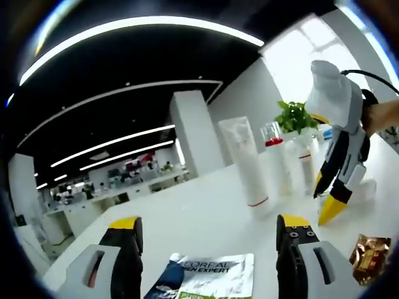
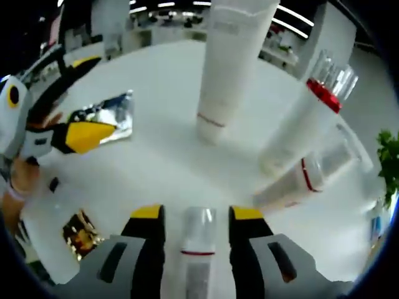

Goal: Arrange the skincare products in the storage area until every visible bottle or jar stands upright without overlapping.

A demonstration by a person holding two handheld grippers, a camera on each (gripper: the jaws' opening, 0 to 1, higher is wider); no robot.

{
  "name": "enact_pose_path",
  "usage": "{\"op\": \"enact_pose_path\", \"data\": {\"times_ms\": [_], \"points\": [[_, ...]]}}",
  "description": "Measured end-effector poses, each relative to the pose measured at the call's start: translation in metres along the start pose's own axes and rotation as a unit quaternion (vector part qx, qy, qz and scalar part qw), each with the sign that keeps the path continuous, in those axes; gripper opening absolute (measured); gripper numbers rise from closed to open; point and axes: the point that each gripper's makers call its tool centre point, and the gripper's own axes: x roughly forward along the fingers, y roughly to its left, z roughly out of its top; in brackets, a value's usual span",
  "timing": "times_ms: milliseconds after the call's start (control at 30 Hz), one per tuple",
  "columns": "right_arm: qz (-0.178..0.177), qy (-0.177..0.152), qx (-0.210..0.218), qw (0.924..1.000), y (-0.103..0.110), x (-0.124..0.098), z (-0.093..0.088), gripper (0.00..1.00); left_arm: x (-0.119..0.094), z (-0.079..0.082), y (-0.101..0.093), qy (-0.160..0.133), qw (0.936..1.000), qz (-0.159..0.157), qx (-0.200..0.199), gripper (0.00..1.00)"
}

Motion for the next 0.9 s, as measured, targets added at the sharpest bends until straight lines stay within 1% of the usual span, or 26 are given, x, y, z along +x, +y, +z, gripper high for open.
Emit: {"op": "enact_pose_path", "data": {"times_ms": [33,67,133,267,300,333,367,433,500,533,600,633,700,733,767,800,833,867,900], "points": [[0.002,0.001,-0.006,1.0000,0.003,0.000,0.001,0.20,0.000,0.000,0.000,0.000,1.0000,-0.001,-0.004,0.90],[0.000,0.007,-0.003,1.0000,0.005,-0.001,-0.001,0.19,0.000,0.000,-0.001,0.001,1.0000,-0.002,-0.008,0.90],[0.001,0.008,-0.011,0.9999,0.008,-0.002,0.001,0.19,0.000,-0.001,-0.001,0.002,0.9999,-0.003,-0.011,0.89],[0.012,0.017,0.000,0.9998,0.015,-0.005,0.000,0.19,-0.002,-0.003,0.000,0.004,0.9999,-0.001,-0.013,0.88],[0.016,0.013,0.003,0.9998,0.017,-0.005,0.002,0.19,-0.002,-0.003,-0.001,0.004,0.9999,-0.001,-0.015,0.87],[0.020,0.004,0.004,0.9998,0.019,-0.007,0.005,0.19,-0.003,-0.003,-0.001,0.004,0.9999,-0.001,-0.017,0.87],[0.025,-0.012,0.004,0.9996,0.021,-0.008,0.012,0.19,-0.003,-0.002,-0.001,0.004,0.9998,-0.002,-0.019,0.87],[0.023,-0.047,0.004,0.9986,0.021,-0.014,0.025,0.19,-0.003,-0.002,-0.001,0.004,0.9997,-0.004,-0.024,0.86],[0.020,-0.075,0.004,0.9970,0.020,-0.020,0.035,0.19,-0.003,0.000,-0.004,0.000,0.9994,-0.014,-0.033,0.86],[0.017,-0.102,0.006,0.9946,0.018,-0.025,0.046,0.19,0.001,0.000,-0.002,-0.001,0.9990,-0.019,-0.041,0.86],[0.010,-0.146,0.018,0.9890,0.016,-0.035,0.061,0.19,0.002,0.000,-0.003,-0.002,0.9986,-0.026,-0.046,0.86],[0.011,-0.169,0.026,0.9852,0.015,-0.040,0.069,0.19,0.002,0.000,-0.005,-0.003,0.9982,-0.033,-0.049,0.86],[0.010,-0.220,0.044,0.9744,0.016,-0.052,0.081,0.19,0.002,0.001,-0.013,-0.006,0.9966,-0.053,-0.062,0.86],[0.011,-0.236,0.050,0.9705,0.015,-0.055,0.085,0.19,0.002,0.004,-0.019,-0.011,0.9947,-0.072,-0.073,0.86],[0.010,-0.261,0.064,0.9630,0.015,-0.061,0.090,0.19,0.002,0.007,-0.032,-0.016,0.9902,-0.108,-0.088,0.86],[0.011,-0.278,0.067,0.9581,0.016,-0.065,0.093,0.19,0.001,0.008,-0.042,-0.016,0.9858,-0.135,-0.098,0.86],[0.007,-0.294,0.070,0.9533,0.016,-0.067,0.096,0.19,0.000,0.008,-0.051,-0.012,0.9822,-0.156,-0.104,0.86],[0.004,-0.309,0.071,0.9485,0.017,-0.069,0.098,0.19,0.001,0.007,-0.059,-0.008,0.9803,-0.171,-0.098,0.85],[0.003,-0.321,0.072,0.9443,0.019,-0.071,0.099,0.19,0.001,0.004,-0.066,-0.001,0.9798,-0.182,-0.083,0.85]]}}
